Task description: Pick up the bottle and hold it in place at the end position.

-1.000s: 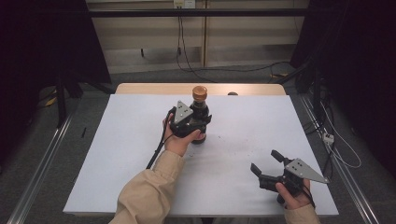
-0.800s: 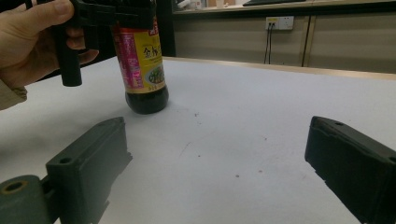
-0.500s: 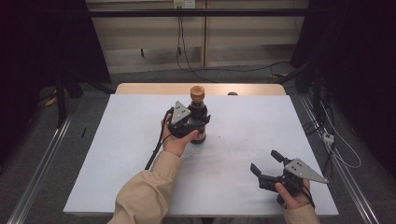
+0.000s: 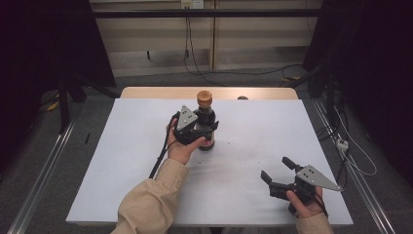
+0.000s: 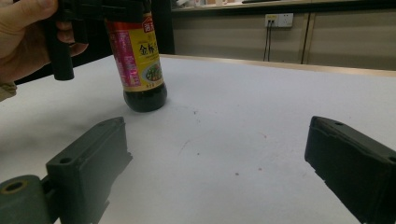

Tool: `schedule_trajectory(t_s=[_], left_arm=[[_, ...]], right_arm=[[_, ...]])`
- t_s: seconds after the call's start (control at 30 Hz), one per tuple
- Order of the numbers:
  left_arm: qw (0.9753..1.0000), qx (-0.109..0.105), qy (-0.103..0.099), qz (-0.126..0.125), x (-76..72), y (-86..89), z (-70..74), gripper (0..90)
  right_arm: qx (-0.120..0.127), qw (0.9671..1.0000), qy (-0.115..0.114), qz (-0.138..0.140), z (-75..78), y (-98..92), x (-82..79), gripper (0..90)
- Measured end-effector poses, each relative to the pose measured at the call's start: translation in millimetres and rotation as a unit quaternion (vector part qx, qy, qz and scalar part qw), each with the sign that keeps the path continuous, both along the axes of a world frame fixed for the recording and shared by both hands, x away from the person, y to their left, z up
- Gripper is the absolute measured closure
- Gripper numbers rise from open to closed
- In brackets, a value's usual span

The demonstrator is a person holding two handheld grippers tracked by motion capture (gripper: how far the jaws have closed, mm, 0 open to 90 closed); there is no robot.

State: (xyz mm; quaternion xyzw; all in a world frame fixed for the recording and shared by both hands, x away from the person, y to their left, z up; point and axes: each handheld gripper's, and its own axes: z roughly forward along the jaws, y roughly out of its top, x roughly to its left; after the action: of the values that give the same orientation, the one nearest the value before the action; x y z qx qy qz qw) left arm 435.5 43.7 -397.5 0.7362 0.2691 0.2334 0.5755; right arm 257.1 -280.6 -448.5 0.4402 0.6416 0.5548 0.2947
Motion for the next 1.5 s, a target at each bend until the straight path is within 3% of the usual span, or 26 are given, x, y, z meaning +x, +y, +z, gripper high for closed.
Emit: schedule_trajectory(t_s=[0.2,0.33,0.63,1.13,1.5], left_arm=[[1.0000,-0.004,-0.003,0.000,-2.3,10.5,-3.8,19.6],[0.9999,0.009,-0.006,-0.003,-5.4,13.3,-4.3,17.9],[0.9997,0.021,0.008,-0.011,-7.1,17.3,-15.3,20.0],[0.9995,0.021,0.010,-0.021,-10.3,13.8,-16.8,20.4],[0.9994,0.027,0.010,-0.020,-12.3,13.8,-15.5,18.0]], right_arm=[[0.001,1.0000,0.002,-0.002,-0.1,0.4,-0.1,5.6],[-0.003,1.0000,0.004,0.000,-0.3,1.3,1.1,5.6],[-0.007,0.9998,0.018,-0.002,2.9,4.2,11.0,5.6],[-0.017,0.9989,0.027,0.035,31.3,25.3,38.1,5.2],[-0.016,0.9981,0.032,0.051,43.0,36.7,50.6,5.3]])
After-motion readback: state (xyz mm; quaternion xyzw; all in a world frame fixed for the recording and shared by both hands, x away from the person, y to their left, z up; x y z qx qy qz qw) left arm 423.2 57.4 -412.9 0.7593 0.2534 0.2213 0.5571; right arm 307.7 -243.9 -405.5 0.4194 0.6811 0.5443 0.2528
